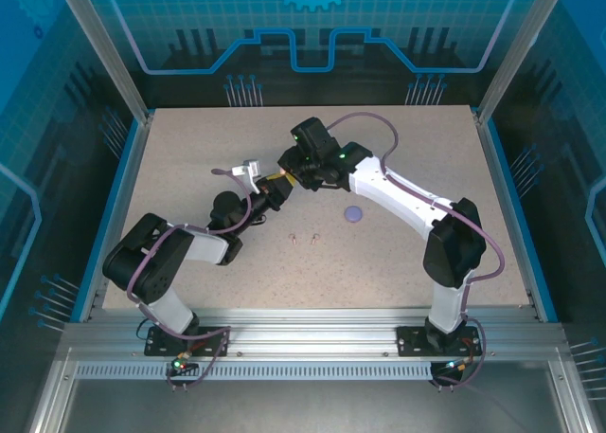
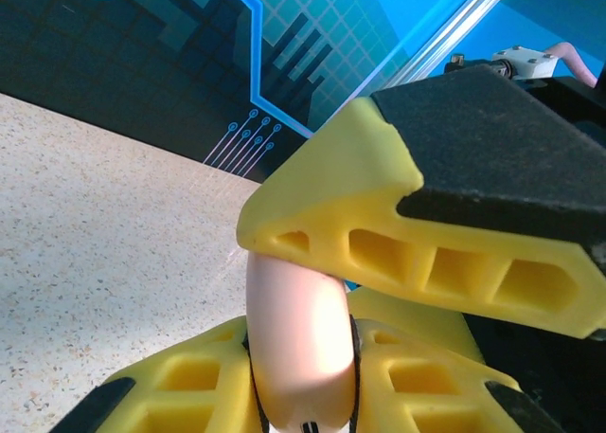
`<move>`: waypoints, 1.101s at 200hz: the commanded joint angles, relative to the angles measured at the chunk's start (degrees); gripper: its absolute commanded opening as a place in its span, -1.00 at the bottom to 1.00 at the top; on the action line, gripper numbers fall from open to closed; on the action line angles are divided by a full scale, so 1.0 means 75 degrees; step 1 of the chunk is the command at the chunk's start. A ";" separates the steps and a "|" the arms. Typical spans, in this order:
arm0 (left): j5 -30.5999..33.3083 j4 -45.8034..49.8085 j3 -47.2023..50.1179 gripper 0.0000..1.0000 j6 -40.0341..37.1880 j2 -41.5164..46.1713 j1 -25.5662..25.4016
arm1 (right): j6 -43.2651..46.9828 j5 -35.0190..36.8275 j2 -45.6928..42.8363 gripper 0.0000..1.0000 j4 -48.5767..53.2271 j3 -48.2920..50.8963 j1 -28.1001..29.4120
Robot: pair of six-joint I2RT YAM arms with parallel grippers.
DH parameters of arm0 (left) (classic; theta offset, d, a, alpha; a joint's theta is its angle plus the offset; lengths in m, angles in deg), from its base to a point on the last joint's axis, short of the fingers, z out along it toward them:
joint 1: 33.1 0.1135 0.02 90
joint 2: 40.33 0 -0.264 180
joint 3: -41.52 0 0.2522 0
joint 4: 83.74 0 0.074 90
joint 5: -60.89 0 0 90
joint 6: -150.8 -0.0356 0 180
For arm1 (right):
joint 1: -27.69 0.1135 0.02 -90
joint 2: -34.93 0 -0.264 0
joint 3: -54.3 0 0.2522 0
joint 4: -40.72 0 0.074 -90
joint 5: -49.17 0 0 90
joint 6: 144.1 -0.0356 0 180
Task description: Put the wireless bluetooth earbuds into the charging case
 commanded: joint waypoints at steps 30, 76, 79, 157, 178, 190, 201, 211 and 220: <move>0.0129 -0.0364 -0.0250 -0.90 -0.0283 0.0219 -0.0060 | -0.0133 -0.0088 -0.0311 -0.27 0.0024 0.0194 0.0077; 0.0004 -0.0364 -0.0262 -1.00 -0.0153 0.0213 -0.0060 | -0.0120 -0.0079 -0.0401 0.00 -0.0052 0.0162 -0.0077; -0.0016 -0.0356 -0.0263 -1.00 -0.0142 0.0213 -0.0053 | -0.0102 -0.0077 -0.0412 0.04 -0.0060 0.0165 -0.0091; -0.1043 -0.0333 -0.0403 -1.00 0.0256 0.0096 0.0007 | 0.1367 -0.0286 -0.1875 0.56 -0.0260 0.1138 -0.1199; -0.1529 -0.0112 -0.0448 -1.00 0.0287 0.0174 0.0096 | 0.2224 -0.0548 -0.2670 0.57 -0.0520 0.2137 -0.1711; -0.1936 0.0226 -0.0551 -1.00 0.0225 0.0282 0.0150 | 0.2792 -0.0775 -0.3063 0.58 -0.0680 0.2686 -0.2024; -0.2315 0.0656 -0.0690 -1.00 0.0100 0.0430 0.0183 | 0.3322 -0.0996 -0.3388 0.58 -0.0800 0.3142 -0.2287; -0.2692 0.1123 -0.0834 -1.00 -0.0050 0.0580 0.0204 | 0.3826 -0.1096 -0.3748 0.58 -0.1016 0.3642 -0.2476; -0.2980 0.1568 -0.0970 -1.00 -0.0189 0.0708 0.0225 | 0.4204 -0.1186 -0.4055 0.58 -0.1265 0.4038 -0.2617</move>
